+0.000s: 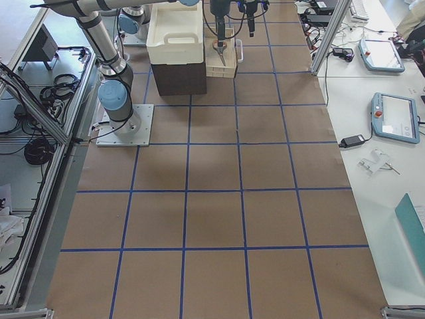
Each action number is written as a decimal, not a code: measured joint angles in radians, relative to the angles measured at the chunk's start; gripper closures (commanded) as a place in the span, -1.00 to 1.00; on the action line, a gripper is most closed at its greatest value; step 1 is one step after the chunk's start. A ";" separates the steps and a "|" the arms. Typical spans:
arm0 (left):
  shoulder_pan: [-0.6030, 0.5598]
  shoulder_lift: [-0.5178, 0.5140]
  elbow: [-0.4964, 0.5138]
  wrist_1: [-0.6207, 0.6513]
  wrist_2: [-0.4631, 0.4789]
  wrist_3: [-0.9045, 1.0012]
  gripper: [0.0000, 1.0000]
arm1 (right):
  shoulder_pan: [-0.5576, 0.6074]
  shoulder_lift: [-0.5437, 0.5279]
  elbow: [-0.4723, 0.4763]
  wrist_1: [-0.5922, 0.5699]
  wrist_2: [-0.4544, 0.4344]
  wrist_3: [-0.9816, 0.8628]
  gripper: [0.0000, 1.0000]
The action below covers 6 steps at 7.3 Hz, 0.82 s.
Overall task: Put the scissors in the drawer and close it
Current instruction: 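Move the left gripper over the drawer's white handle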
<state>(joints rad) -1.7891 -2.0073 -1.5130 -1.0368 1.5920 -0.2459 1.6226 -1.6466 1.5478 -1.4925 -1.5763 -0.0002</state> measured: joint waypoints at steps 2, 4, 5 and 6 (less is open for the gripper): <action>-0.032 -0.048 0.019 0.005 0.002 -0.053 -1.00 | 0.000 0.001 0.000 -0.003 0.006 0.002 -1.00; -0.044 -0.083 0.043 -0.015 0.001 -0.096 -1.00 | 0.000 0.003 0.001 -0.023 0.006 0.000 -1.00; -0.047 -0.092 0.056 -0.045 -0.001 -0.108 -1.00 | 0.000 0.003 0.001 -0.031 0.007 -0.002 -1.00; -0.049 -0.095 0.071 -0.087 -0.004 -0.114 -1.00 | 0.000 0.003 0.001 -0.035 0.008 -0.005 -1.00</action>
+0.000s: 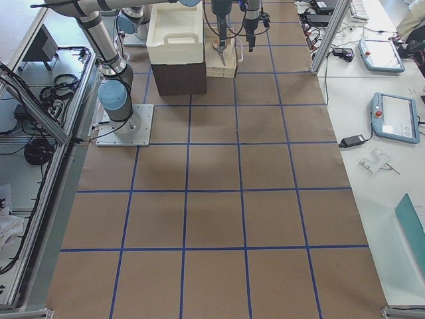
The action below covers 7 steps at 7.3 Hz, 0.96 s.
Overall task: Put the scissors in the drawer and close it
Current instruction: 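Move the left gripper over the drawer's white handle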
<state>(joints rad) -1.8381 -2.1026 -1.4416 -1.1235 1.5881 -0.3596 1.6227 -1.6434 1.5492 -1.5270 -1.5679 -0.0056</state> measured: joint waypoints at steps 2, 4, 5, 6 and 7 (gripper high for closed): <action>-0.002 -0.002 0.019 -0.058 -0.004 -0.008 -1.00 | 0.000 -0.001 0.000 -0.002 0.000 -0.001 -1.00; -0.004 -0.002 0.022 -0.083 -0.019 -0.015 -1.00 | -0.001 0.000 0.000 -0.002 -0.002 0.000 -1.00; -0.004 -0.001 0.022 -0.097 -0.024 -0.019 -1.00 | -0.001 0.001 0.000 -0.003 -0.003 0.005 -1.00; -0.004 0.000 0.023 -0.110 -0.031 -0.024 -1.00 | -0.001 0.008 0.000 -0.009 -0.002 0.008 -1.00; -0.003 0.002 0.024 -0.121 -0.038 -0.030 -1.00 | -0.001 0.022 0.000 -0.040 -0.001 0.009 -1.00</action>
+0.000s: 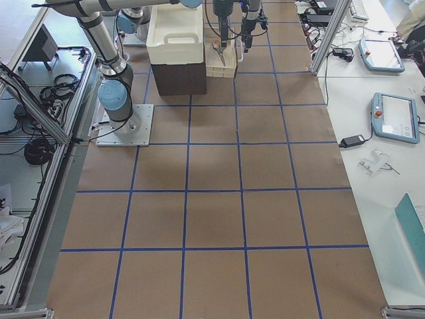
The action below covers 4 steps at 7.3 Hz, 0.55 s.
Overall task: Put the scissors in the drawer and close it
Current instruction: 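Move the left gripper over the drawer's white handle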
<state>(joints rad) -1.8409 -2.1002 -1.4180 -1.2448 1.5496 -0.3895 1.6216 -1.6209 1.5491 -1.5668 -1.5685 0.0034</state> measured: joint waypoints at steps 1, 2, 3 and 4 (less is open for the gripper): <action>0.001 0.005 0.000 -0.012 -0.004 -0.003 -1.00 | 0.001 0.013 0.000 -0.044 -0.002 0.000 -1.00; 0.003 0.012 0.000 -0.025 -0.011 -0.005 -1.00 | 0.001 0.020 0.000 -0.068 -0.004 0.000 -1.00; 0.004 0.012 0.001 -0.037 -0.020 -0.006 -1.00 | 0.001 0.022 -0.001 -0.075 -0.004 0.000 -1.00; 0.007 0.013 0.001 -0.048 -0.024 -0.006 -1.00 | 0.001 0.022 0.000 -0.075 -0.003 0.000 -1.00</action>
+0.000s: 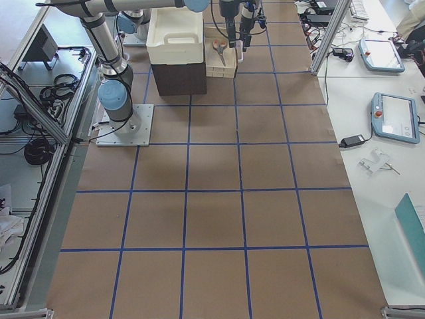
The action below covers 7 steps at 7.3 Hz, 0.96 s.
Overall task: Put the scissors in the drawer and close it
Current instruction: 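Move the left gripper over the drawer's white handle, then push the drawer front with the left gripper toward the box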
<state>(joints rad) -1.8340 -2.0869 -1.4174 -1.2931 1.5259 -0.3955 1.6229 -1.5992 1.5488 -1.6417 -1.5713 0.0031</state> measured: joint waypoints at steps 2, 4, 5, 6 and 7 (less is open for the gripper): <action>0.005 0.008 0.001 -0.026 -0.003 0.000 -1.00 | 0.000 -0.001 0.000 0.002 -0.003 0.000 -1.00; 0.007 0.013 0.001 -0.035 -0.006 0.000 -1.00 | -0.001 -0.004 0.000 0.000 -0.006 0.000 -1.00; 0.007 0.015 0.002 -0.042 -0.009 0.000 -1.00 | -0.001 -0.005 0.000 0.000 -0.004 0.000 -1.00; 0.007 0.017 0.002 -0.052 -0.017 0.000 -1.00 | -0.001 -0.006 0.000 -0.001 -0.004 -0.001 -1.00; 0.007 0.019 0.002 -0.067 -0.025 0.000 -1.00 | -0.001 -0.007 0.000 -0.002 -0.007 -0.001 -1.00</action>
<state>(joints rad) -1.8273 -2.0675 -1.4157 -1.3604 1.5009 -0.3958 1.6214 -1.6057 1.5484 -1.6434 -1.5784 0.0018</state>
